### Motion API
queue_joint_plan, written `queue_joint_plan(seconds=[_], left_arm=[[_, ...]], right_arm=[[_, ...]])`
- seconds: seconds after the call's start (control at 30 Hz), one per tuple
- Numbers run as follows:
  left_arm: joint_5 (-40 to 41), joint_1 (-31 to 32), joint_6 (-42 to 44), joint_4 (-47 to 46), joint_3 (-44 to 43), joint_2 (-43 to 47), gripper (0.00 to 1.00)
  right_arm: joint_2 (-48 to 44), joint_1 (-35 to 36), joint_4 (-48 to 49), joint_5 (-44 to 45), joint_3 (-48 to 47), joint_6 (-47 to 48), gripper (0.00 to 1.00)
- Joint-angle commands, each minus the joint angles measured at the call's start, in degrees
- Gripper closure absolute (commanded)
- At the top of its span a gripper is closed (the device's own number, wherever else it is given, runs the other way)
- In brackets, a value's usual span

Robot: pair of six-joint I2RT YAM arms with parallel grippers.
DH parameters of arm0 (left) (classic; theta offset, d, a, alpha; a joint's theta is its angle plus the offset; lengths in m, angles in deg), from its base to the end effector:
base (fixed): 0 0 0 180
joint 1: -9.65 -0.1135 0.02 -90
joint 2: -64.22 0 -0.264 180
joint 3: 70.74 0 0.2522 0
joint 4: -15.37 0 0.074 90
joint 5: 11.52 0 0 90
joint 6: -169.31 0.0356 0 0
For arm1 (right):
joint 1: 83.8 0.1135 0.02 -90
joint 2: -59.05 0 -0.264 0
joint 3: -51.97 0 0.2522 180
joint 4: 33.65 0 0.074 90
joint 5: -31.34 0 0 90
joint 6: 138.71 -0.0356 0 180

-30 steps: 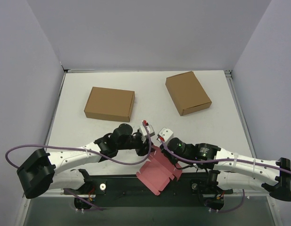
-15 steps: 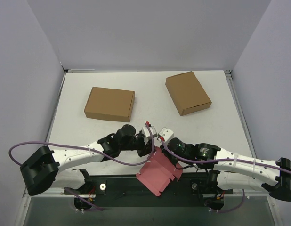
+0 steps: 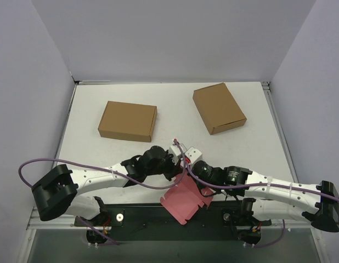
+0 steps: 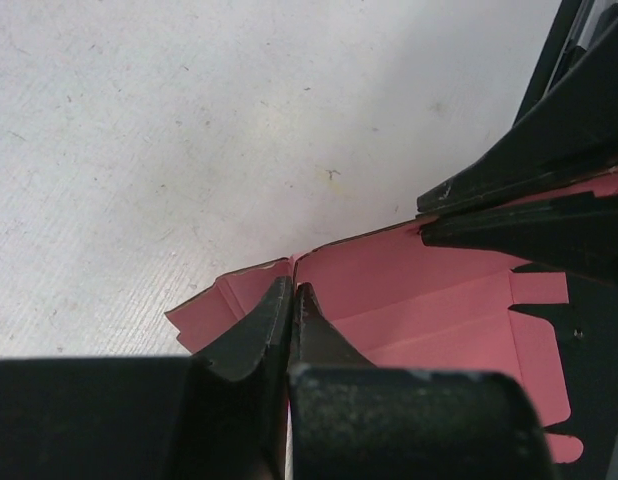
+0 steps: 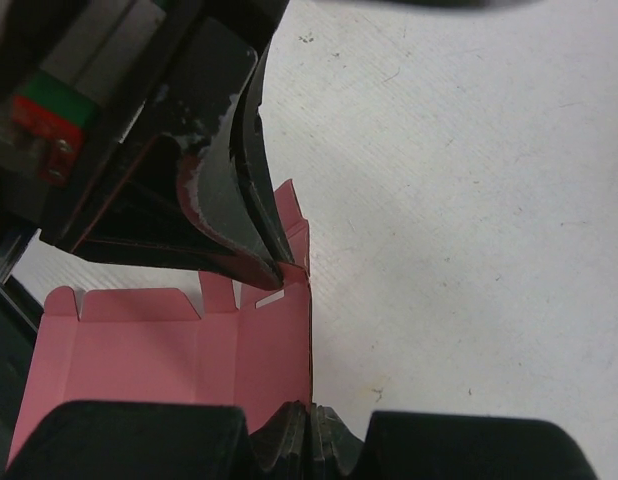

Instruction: Fold the paper box

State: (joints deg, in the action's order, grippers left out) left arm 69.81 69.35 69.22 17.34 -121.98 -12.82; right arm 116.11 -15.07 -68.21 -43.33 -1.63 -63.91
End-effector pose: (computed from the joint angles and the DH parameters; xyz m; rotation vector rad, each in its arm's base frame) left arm 0.1389 -0.2483 0.2101 1.0024 1.9319 -0.8859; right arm 0.0862 0.1956 0.2531 -0.8816 2.0758 0.5084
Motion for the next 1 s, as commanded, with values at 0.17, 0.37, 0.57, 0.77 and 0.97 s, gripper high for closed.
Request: queue_joint_plan(seconds=[0.17, 0.37, 0.57, 0.77, 0.97], left_arm=[[9.61, 1.56, -2.83, -1.30, -0.41, 0.04, 1.00], [19.38, 1.64, 0.94, -0.25, 2.58, 5.66, 1.00], [27.28, 1.64, 6.04, 0.10, 4.86, 9.97, 1.00], [32.47, 1.82, 7.01, -2.53, 7.94, 12.17, 1.00], [35.21, 2.52, 7.01, -6.57, 10.84, 12.87, 1.00]], right_arm=[[0.25, 0.62, 3.22, 8.39, -0.95, -2.54, 1.00], [-3.61, 0.62, 0.41, 15.14, -0.86, -11.40, 0.47], [-9.68, 0.62, -3.99, 20.96, -2.44, -29.41, 0.31], [-12.76, 1.49, 11.45, 17.28, 6.42, -50.70, 0.32], [-5.93, 2.20, 32.74, 16.48, 13.30, -61.34, 0.36]])
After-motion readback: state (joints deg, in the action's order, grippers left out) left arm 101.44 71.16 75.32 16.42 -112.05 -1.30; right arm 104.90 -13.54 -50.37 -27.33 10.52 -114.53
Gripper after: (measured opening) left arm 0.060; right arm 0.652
